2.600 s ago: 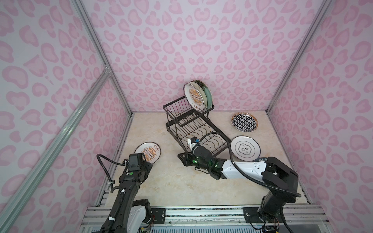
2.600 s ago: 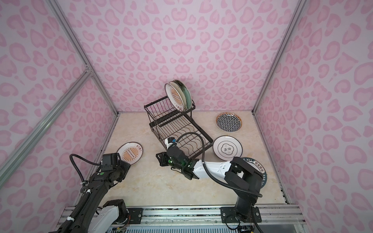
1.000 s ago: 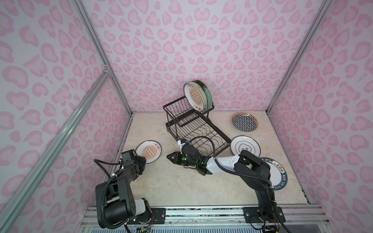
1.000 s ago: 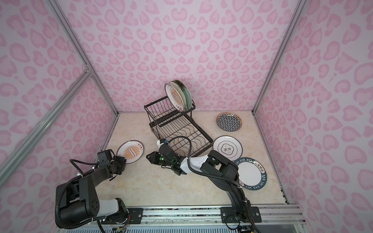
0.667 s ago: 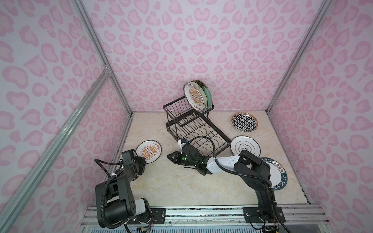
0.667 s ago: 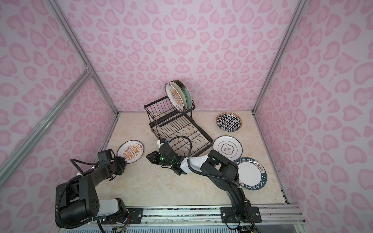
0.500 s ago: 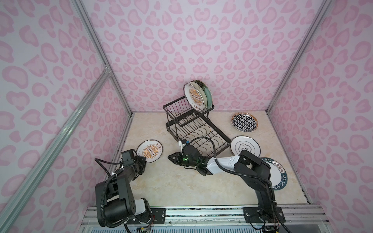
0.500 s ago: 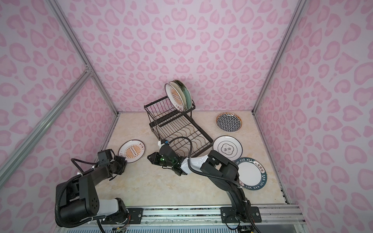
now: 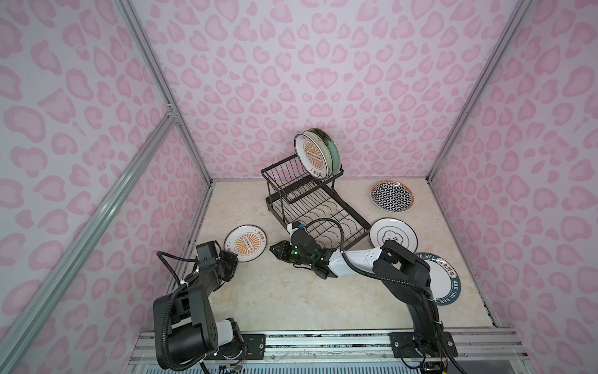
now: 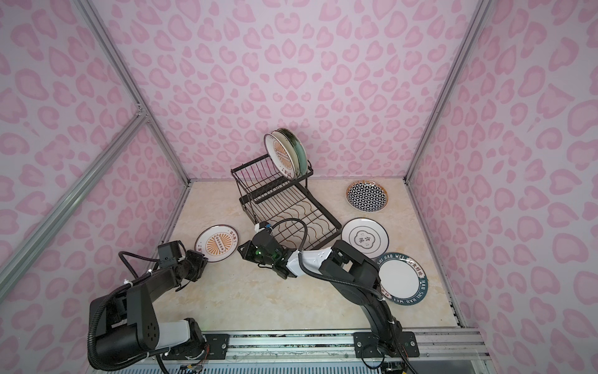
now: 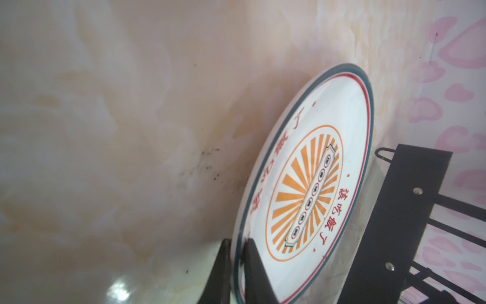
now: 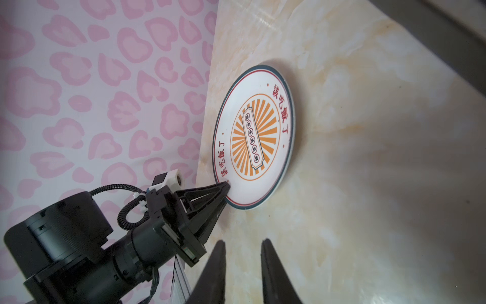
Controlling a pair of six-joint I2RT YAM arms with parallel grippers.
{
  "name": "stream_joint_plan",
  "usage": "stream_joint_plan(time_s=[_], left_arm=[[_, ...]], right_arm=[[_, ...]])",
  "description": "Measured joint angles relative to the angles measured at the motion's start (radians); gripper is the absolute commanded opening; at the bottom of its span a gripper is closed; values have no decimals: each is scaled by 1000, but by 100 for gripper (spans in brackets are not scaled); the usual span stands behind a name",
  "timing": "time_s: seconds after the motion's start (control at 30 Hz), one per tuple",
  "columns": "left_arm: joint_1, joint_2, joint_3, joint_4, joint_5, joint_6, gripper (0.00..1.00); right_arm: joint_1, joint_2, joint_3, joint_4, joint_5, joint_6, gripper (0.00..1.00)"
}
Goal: Load plates into a dish rack
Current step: Pick up the plate from the middle-left of the table.
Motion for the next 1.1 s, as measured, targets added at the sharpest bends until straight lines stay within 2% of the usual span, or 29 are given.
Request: stream_joint_plan(time_s=[0.3, 0.67, 1.1], left_arm=[[-16, 39, 25, -43, 50, 100, 12], [-37, 101, 49, -16, 98, 182, 14], [-40, 99, 79, -90, 97, 210, 14]], right_arm=[[-21, 97, 156, -107, 14, -12, 30], [-48, 141, 183, -204, 14, -20, 34], [-57, 220, 304, -249, 65, -29, 33]])
